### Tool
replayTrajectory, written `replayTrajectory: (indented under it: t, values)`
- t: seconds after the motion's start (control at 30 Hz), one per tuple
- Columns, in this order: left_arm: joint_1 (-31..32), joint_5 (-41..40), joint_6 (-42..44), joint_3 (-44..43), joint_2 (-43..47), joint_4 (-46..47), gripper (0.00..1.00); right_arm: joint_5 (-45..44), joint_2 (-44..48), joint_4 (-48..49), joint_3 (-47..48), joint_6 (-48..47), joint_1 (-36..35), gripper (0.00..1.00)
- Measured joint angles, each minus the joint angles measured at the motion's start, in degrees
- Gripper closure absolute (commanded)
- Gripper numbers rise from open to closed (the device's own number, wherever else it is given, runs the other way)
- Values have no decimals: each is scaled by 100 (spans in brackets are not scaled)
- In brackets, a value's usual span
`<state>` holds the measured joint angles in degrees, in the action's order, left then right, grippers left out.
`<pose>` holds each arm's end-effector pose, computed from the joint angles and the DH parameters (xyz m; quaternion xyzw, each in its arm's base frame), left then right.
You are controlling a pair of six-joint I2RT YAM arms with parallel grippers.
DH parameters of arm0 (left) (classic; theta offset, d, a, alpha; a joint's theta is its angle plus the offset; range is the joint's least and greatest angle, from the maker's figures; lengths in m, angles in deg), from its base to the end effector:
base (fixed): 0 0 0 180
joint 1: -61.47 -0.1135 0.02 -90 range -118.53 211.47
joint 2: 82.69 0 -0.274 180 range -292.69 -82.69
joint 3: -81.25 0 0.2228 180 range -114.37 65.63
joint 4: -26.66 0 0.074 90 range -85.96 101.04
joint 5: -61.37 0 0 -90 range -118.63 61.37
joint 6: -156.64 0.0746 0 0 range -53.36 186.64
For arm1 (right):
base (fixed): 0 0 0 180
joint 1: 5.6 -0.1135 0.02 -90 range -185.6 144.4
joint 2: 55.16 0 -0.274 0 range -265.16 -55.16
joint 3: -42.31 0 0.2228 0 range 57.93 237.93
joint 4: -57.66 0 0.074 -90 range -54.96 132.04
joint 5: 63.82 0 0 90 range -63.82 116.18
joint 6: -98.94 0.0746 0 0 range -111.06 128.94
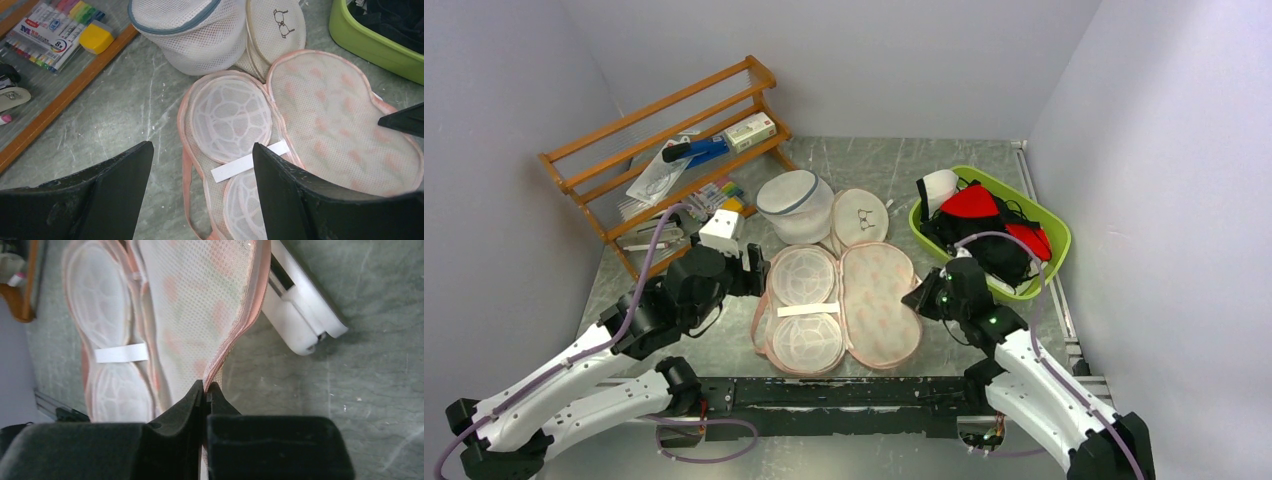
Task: Unzip the laundry bag and remove the bra
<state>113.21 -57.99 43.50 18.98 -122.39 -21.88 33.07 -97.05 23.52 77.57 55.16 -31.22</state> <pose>0.1154 -0.0872 0.3132 0.0724 0.8280 -0.1412 0.5378 0.1309 0.0727 0.1740 0.1376 0.8973 0.2882 0.3047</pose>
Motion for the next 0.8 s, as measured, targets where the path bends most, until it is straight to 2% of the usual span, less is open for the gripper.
replayTrajectory:
  t: [0.4,0.6,0.8]
  values:
    - [0,0,-2,0,-4,0,16,-162,-400,-713,1633,-654,-2,100]
    - [0,0,-2,0,-7,0,16,273,-734,-756,2406,-1119,-26,100]
    - [0,0,-2,0,-17,0,16,444,-1156,-638,2645,-1174,-538,100]
